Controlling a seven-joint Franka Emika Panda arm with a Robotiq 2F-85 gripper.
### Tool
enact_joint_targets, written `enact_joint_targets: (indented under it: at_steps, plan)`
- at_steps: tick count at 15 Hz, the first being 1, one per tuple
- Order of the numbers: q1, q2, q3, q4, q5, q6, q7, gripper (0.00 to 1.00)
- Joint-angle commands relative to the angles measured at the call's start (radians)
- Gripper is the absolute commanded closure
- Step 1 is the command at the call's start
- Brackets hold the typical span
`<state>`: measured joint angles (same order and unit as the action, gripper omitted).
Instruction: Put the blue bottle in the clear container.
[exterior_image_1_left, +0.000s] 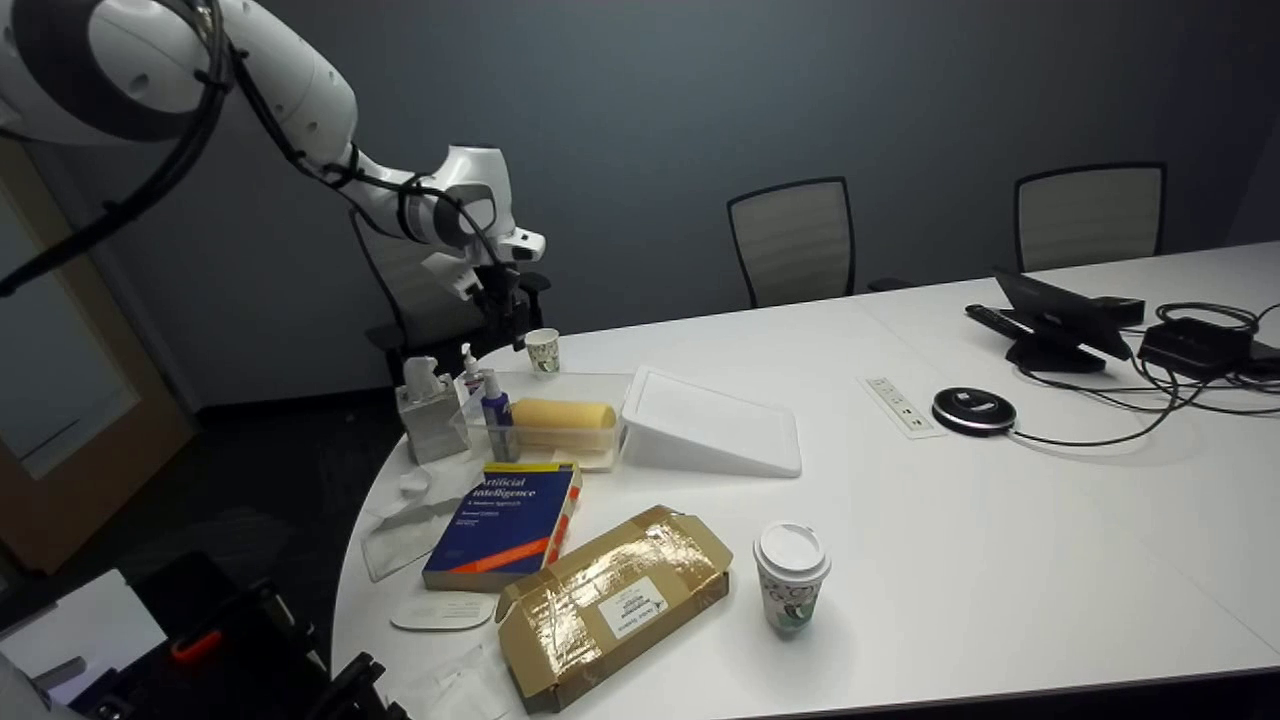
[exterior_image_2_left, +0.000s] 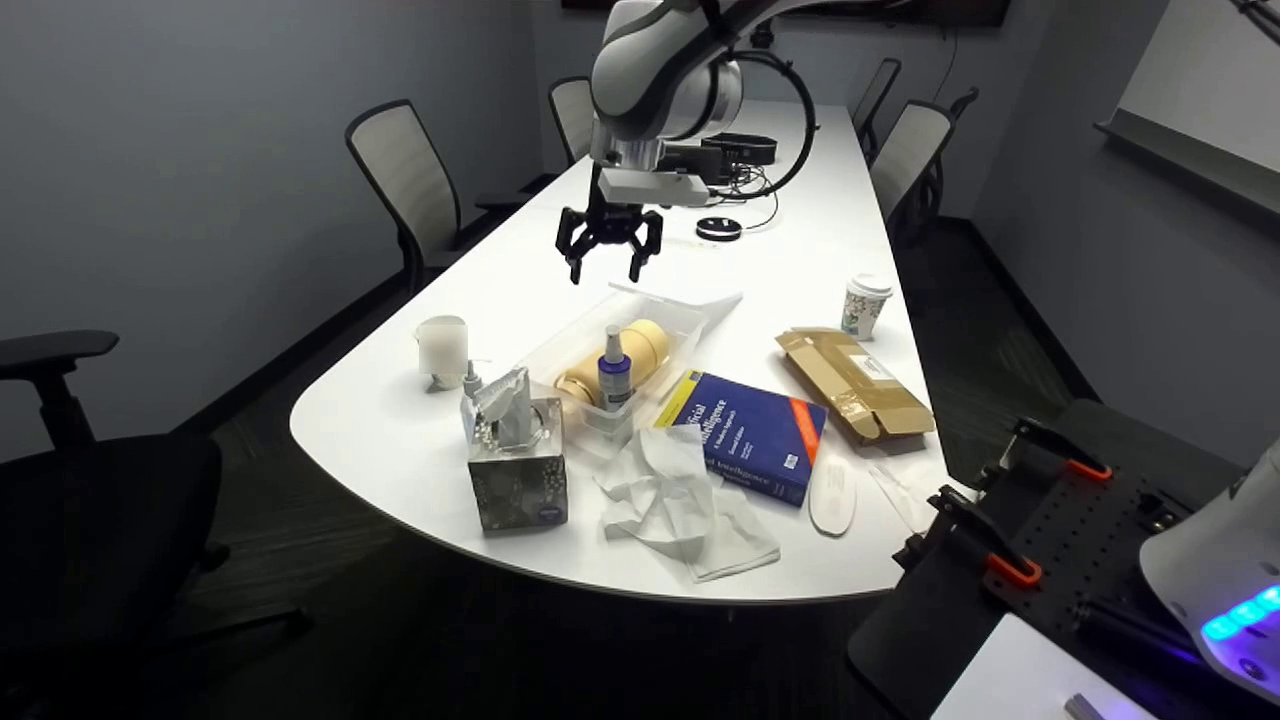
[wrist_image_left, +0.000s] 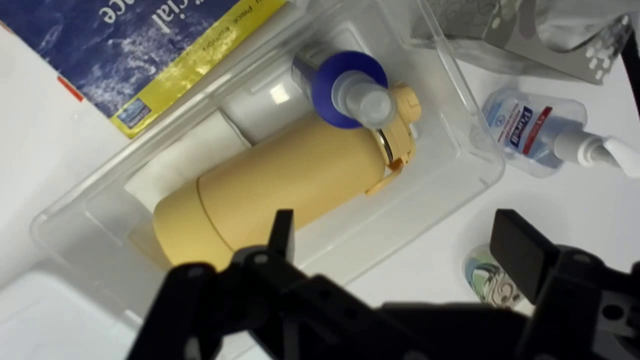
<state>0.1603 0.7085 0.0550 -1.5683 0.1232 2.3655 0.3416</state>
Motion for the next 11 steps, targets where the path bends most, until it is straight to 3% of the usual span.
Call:
enact_joint_targets:
  at_steps: [1, 11]
  plan:
    - [-0.052, -0.128, 0.015, -0.041, 0.06, -0.085, -0.024, 0.0]
    - [-0.124, -0.218, 0.019, -0.033, 0.192, -0.226, -0.09, 0.0]
